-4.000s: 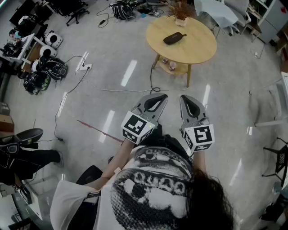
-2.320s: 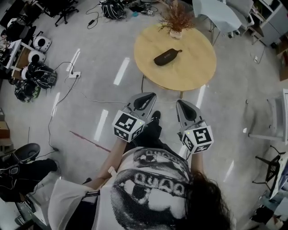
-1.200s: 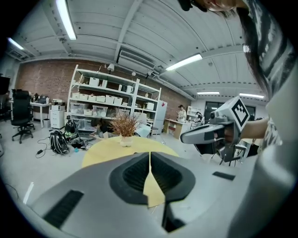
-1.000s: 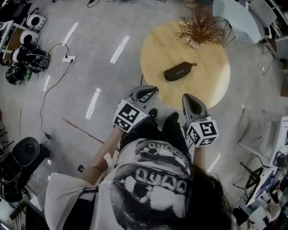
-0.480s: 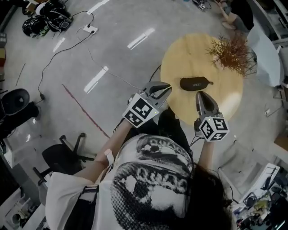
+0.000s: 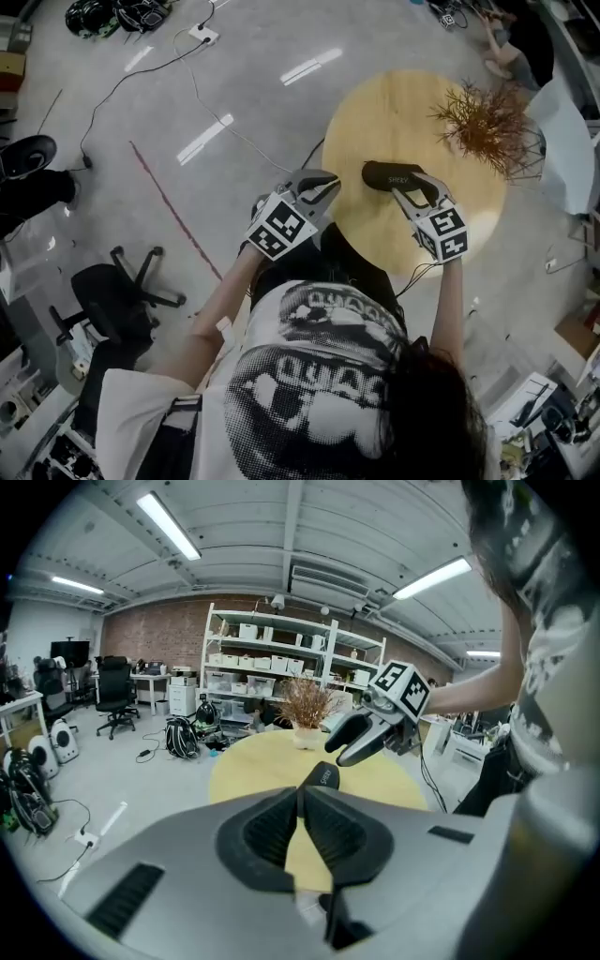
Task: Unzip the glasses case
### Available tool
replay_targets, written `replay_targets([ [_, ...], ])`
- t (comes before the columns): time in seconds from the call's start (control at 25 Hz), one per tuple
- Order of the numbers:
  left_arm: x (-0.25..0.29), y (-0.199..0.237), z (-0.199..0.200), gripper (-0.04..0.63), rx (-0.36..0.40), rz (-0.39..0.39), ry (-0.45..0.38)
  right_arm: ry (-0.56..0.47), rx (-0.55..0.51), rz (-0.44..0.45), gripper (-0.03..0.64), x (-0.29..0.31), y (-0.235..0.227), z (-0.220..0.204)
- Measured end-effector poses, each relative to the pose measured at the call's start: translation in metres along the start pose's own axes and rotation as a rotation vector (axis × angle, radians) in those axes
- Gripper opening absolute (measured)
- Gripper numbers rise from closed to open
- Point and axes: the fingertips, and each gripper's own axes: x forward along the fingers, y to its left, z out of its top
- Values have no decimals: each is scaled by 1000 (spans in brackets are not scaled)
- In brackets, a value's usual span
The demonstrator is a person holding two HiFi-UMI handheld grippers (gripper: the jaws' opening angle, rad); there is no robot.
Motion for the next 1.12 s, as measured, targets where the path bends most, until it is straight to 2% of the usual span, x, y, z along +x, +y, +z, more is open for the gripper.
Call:
replay_targets([
  [0.08, 8, 2, -7, 14, 33, 4, 29, 63, -112, 74, 215, 13, 0, -5],
  [0.24, 23, 8, -17, 15, 160, -26, 97, 179, -288, 179, 256, 35, -4, -15],
  [0.44, 48, 19, -30, 17, 288, -92, 180, 309, -398, 316, 310, 51, 1, -30],
  [0.48, 53, 20, -34, 25, 310, -108, 204, 320, -421, 326, 309, 54, 1, -32],
  [0.52, 58, 21, -39, 65, 335, -128, 230, 325, -441, 334, 297, 57, 1, -34],
  [0.56, 63, 22, -44, 121, 362, -151, 257, 329, -453, 346, 287, 59, 2, -36],
  [0.6, 68, 23, -48, 141, 389, -170, 283, 332, -457, 361, 290, 60, 3, -38],
  [0.76, 87, 27, -60, 141, 475, -241, 345, 314, -445, 403, 282, 59, 5, -41],
  [0.92, 102, 22, -66, 141, 581, -355, 374, 285, -453, 419, 279, 60, 4, -39],
  [1.12, 121, 20, -65, 140, 696, -446, 392, 288, -504, 435, 278, 58, 6, -40],
])
